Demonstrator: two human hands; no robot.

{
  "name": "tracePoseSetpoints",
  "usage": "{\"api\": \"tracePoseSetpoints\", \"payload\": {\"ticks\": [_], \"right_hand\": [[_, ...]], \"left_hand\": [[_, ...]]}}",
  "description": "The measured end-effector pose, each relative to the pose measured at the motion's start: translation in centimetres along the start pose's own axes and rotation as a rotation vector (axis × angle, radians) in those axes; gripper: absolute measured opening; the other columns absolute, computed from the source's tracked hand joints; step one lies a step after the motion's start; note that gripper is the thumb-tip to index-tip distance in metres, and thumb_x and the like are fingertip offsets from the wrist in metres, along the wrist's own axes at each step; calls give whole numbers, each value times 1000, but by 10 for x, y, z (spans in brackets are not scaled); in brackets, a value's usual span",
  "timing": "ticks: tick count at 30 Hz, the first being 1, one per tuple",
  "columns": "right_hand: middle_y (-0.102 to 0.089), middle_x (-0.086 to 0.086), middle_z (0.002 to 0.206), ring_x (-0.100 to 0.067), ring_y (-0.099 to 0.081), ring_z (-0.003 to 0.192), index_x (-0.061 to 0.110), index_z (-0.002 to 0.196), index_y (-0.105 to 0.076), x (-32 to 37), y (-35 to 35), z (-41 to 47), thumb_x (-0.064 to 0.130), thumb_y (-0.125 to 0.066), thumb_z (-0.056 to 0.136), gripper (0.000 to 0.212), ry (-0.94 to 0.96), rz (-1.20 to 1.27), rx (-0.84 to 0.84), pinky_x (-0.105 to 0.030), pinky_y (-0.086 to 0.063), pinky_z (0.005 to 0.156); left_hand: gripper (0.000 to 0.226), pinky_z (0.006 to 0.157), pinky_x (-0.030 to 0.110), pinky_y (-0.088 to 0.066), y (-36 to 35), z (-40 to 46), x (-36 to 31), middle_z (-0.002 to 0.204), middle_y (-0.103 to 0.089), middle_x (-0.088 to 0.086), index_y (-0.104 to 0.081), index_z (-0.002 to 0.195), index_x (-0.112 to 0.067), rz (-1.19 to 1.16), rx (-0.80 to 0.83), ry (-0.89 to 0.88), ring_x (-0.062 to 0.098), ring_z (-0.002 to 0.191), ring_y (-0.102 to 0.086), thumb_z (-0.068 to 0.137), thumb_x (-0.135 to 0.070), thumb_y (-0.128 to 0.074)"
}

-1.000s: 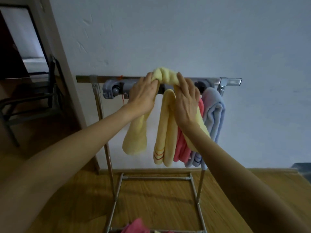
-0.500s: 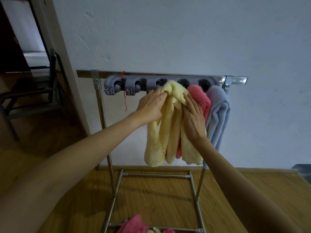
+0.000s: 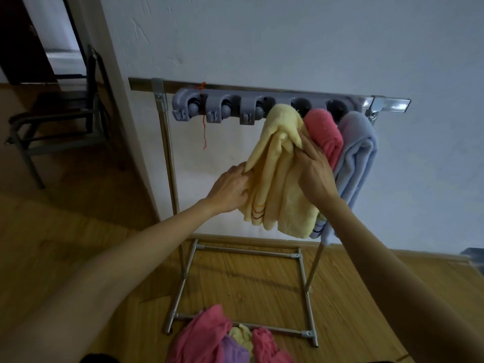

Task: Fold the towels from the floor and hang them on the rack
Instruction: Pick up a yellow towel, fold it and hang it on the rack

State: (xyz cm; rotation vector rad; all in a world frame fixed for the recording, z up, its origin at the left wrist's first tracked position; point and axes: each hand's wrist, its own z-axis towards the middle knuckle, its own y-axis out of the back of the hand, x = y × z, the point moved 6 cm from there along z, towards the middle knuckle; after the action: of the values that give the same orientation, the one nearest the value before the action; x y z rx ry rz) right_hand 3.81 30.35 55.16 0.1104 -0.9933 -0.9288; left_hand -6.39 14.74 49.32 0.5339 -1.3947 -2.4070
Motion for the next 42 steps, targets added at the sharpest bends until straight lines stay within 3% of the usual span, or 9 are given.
{"api": "tracePoseSetpoints", "payload": {"ticks": [5,9,13,17,21,24,27,34,42], "right_hand": [[-24,11,156,11,-14,138,26,148,-32,-4,-1,2,21,-29,104,45,55,-199,1,-1,-6,106],[-30,-9,154,-18,-20,145,10,143,-41,-6,-9,4,-4,-47,89,56,184,-537,41,-21,-7,116],[-22,3,158,4,-4,141,13,147,-35,-4,-4,4,17,-28,101,46,189,-486,6,-9,2,113],[-20,7,157,7,-4,142,14,147,-35,-5,-2,5,13,-32,101,45,169,-455,49,-10,0,113],[-30,-5,155,-18,-24,144,15,144,-39,-2,0,-1,3,-44,94,53,246,-532,76,-28,-18,117],[-39,10,148,-4,-35,134,32,141,-40,2,8,-12,27,-38,101,41,302,-489,-70,-25,-30,108],[-46,-11,137,-24,-46,124,15,130,-44,-8,12,-24,8,-44,96,34,318,-478,-177,-28,-40,97],[-45,6,112,-9,-46,99,7,122,-42,-23,14,-33,2,-52,90,33,72,-227,-296,-2,-32,82],[-52,-1,97,-13,-46,84,5,103,-56,-42,-9,-42,30,-71,83,36,-153,-268,-245,-22,-33,71]], "left_hand": [[60,91,42,-45,0,2,27,141,-37,15,-35,141,-5,-2,-158,320,37,112,-45,86,-14,-58],[62,90,43,-46,-18,1,15,145,-30,13,-39,136,-4,142,-31,317,36,114,-42,79,-8,-63],[59,95,41,-46,-34,1,-4,139,-41,7,-49,130,-14,-149,104,145,30,118,-46,73,-18,-63],[37,96,35,-47,-38,2,-12,130,-53,5,-63,116,-10,-483,108,194,20,113,-53,78,-10,-65],[42,81,41,-56,-28,1,-14,93,-59,-4,-45,103,-10,-684,-177,359,21,91,-65,77,-27,-72],[68,78,38,-58,-31,8,-22,101,-56,-5,-27,110,-16,-730,-163,448,21,90,-66,73,-42,-77],[83,80,36,-56,-31,19,-29,112,-60,3,-30,124,-14,-652,-153,482,22,94,-64,69,-56,-76],[56,77,42,-55,-28,27,-29,101,-66,5,-48,117,-12,-543,-250,456,26,89,-64,88,-60,-50],[36,71,36,-53,-26,28,-22,95,-66,8,-53,112,-5,-532,-288,440,24,82,-62,90,-33,-58]]}}
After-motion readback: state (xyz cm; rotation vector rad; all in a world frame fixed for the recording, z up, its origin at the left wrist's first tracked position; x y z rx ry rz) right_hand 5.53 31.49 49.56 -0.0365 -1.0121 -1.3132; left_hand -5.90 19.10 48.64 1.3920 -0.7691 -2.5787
